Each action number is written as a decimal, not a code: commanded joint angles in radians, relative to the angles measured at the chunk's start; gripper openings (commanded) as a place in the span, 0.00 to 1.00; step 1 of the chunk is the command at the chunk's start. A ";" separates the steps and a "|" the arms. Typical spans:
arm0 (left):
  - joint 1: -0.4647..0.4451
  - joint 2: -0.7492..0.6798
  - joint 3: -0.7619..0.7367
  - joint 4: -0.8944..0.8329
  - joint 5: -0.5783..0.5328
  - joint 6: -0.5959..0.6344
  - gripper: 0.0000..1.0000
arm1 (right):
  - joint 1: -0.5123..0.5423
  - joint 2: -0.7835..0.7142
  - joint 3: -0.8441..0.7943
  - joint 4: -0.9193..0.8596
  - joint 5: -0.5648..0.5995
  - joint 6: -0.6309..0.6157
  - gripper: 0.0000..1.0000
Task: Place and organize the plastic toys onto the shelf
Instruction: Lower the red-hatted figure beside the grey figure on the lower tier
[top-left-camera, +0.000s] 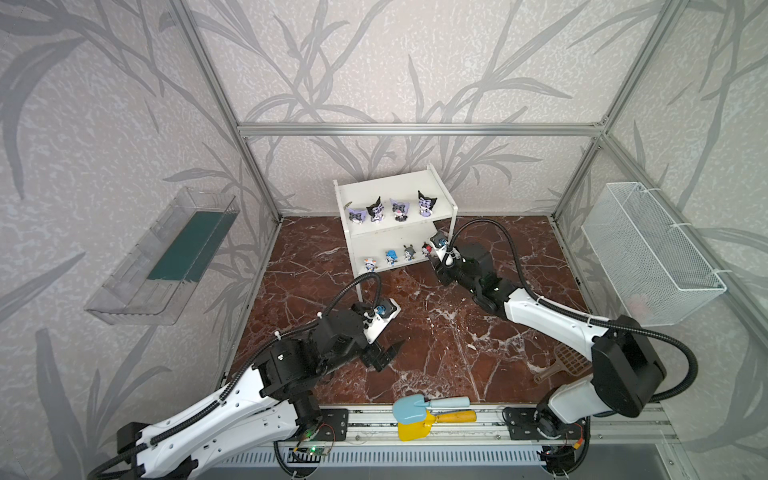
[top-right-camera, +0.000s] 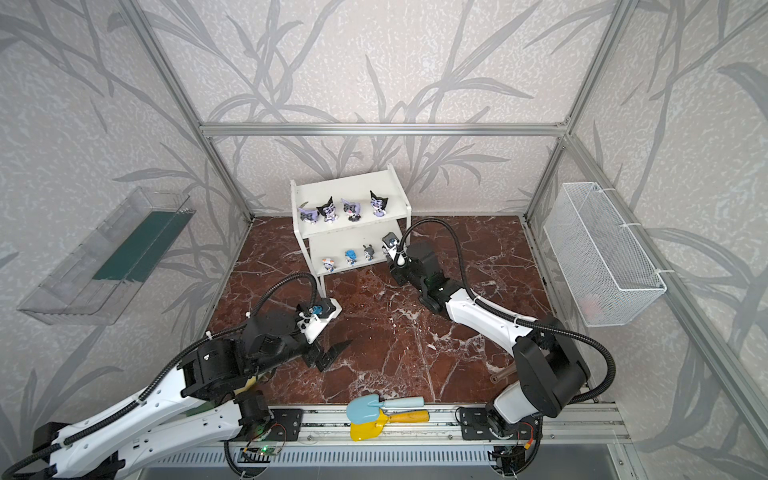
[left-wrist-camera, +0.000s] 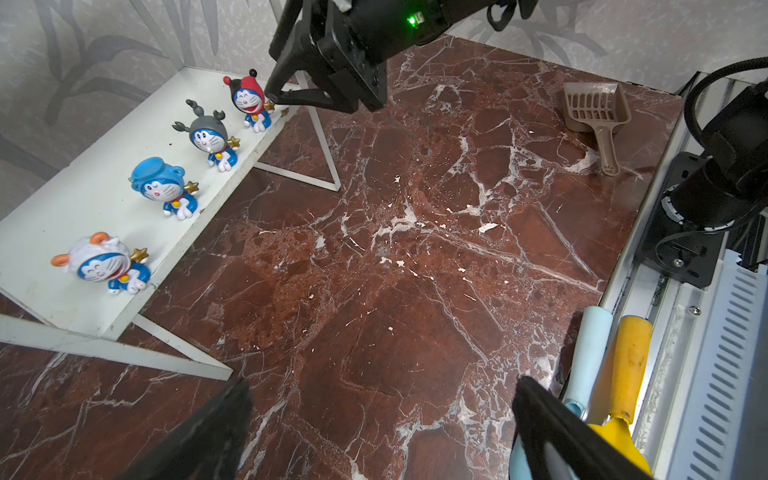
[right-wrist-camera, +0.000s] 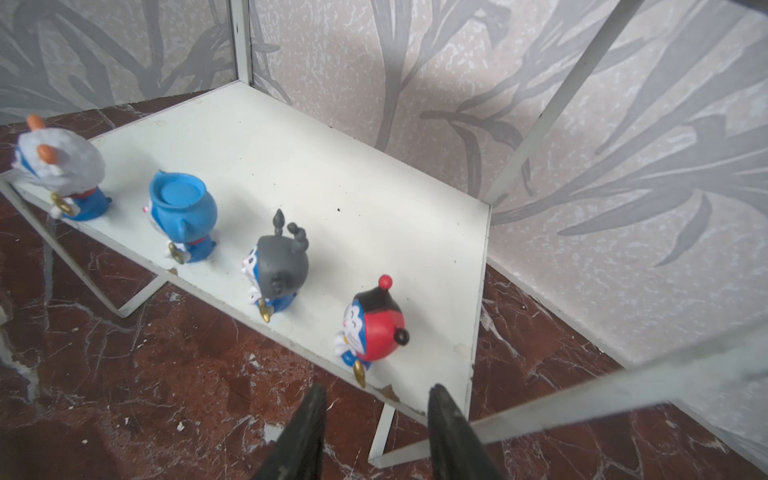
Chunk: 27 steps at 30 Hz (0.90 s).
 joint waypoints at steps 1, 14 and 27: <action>0.007 -0.005 -0.005 -0.001 0.010 0.018 0.99 | -0.001 -0.032 -0.035 0.022 -0.024 0.046 0.37; 0.010 -0.014 -0.006 -0.002 0.010 0.017 0.99 | -0.001 0.046 -0.006 0.079 -0.062 0.104 0.17; 0.010 -0.030 -0.010 -0.003 0.007 0.014 0.99 | -0.001 0.105 0.050 0.090 -0.024 0.123 0.16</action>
